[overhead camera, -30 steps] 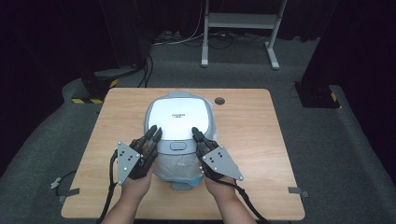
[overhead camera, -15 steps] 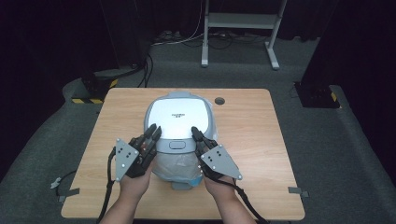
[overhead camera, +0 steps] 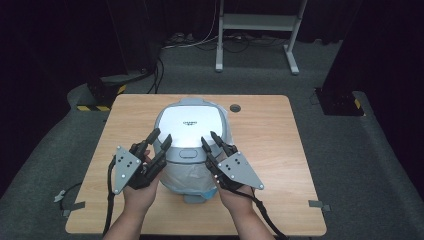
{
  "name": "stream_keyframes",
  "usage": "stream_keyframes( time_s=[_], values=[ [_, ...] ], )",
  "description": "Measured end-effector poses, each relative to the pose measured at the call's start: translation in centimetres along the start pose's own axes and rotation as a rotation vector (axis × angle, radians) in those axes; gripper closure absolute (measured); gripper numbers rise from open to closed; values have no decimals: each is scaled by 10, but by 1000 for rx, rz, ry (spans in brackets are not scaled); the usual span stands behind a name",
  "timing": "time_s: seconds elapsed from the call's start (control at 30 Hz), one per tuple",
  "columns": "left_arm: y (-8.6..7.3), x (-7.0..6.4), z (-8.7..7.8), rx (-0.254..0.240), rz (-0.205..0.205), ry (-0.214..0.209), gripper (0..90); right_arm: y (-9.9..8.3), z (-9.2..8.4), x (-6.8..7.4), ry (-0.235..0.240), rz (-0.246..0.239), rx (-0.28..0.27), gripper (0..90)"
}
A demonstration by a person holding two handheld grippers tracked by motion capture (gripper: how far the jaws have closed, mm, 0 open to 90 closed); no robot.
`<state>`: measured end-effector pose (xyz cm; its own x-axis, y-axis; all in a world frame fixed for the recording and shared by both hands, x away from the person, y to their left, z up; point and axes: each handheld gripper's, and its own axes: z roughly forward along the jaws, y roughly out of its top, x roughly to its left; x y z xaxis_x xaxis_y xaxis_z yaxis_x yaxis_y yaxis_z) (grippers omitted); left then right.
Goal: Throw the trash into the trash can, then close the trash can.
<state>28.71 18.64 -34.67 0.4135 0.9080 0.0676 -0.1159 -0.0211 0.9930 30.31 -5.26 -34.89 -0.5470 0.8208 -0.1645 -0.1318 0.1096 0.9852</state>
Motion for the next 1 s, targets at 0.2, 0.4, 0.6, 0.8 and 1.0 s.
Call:
stream_keyframes(
  time_s=[0.2,0.4,0.6,0.8,1.0],
  values=[
    [1,10,-3,0,-12,11,570,6,-3,-12,-2,37,-9,581],
    [0,30,-10,-8,-25,52,565,11,-11,-30,-56,33,-21,561],
    [-8,58,-20,8,-39,102,561,7,-19,-51,-108,45,-19,556],
    [-26,82,-26,56,-57,141,545,-6,-23,-66,-134,52,20,551],
    [-49,99,-29,112,-81,163,538,-24,-24,-75,-156,69,59,535]
  ],
)
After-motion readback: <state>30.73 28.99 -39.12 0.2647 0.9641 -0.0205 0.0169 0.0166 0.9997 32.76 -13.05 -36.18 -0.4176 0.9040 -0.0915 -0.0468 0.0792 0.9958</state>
